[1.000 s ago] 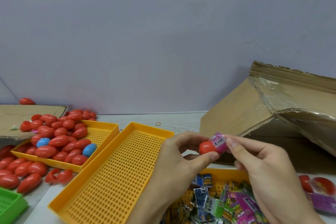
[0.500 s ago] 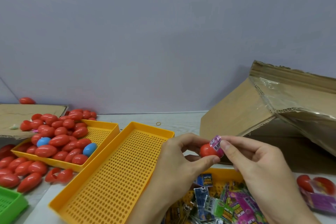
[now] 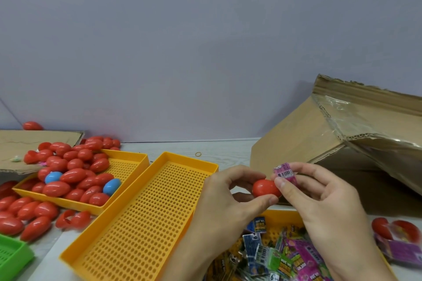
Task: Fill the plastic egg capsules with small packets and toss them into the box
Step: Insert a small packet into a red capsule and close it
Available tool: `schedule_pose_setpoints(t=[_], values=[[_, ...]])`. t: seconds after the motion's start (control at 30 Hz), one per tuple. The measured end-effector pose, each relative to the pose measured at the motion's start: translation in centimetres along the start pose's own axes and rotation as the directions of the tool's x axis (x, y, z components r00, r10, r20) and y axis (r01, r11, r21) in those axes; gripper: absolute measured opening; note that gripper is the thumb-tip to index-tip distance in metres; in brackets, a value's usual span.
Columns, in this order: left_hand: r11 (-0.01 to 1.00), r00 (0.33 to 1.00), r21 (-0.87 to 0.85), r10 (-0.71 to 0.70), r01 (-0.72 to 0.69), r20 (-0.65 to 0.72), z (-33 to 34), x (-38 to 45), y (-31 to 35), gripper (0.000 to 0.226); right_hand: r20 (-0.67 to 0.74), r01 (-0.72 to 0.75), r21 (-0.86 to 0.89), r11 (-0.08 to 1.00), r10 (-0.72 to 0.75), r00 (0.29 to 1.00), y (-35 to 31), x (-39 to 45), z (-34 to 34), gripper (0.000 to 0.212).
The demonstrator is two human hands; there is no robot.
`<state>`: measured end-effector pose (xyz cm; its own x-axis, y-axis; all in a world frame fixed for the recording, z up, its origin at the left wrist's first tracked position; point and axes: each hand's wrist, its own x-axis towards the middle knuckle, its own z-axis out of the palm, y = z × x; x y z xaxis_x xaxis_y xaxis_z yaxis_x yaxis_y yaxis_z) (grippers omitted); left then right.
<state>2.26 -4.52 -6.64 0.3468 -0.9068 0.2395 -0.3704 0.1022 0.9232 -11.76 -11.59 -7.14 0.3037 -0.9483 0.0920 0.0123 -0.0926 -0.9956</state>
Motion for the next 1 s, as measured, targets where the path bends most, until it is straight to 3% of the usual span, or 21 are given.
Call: schedule_pose_setpoints(t=[0.1, 0.5, 1.0], values=[[1.0, 1.0, 0.016, 0.01, -0.01, -0.009, 0.04, 0.05, -0.12, 0.027, -0.006, 0.017, -0.009, 1.0, -0.017, 1.0, -0.12, -0.03, -0.13, 0.009], [0.995, 1.0, 0.097, 0.027, -0.027, 0.003, 0.05, -0.14, 0.17, 0.028, 0.057, 0.077, -0.05, 0.996, -0.074, 0.996, -0.53, -0.37, -0.06, 0.021], [0.996, 0.996, 0.004, 0.086, -0.086, -0.029, 0.27, -0.01, -0.37, 0.027, 0.045, 0.095, -0.138, 0.986, -0.09, 0.995, -0.07, -0.18, -0.24, 0.008]])
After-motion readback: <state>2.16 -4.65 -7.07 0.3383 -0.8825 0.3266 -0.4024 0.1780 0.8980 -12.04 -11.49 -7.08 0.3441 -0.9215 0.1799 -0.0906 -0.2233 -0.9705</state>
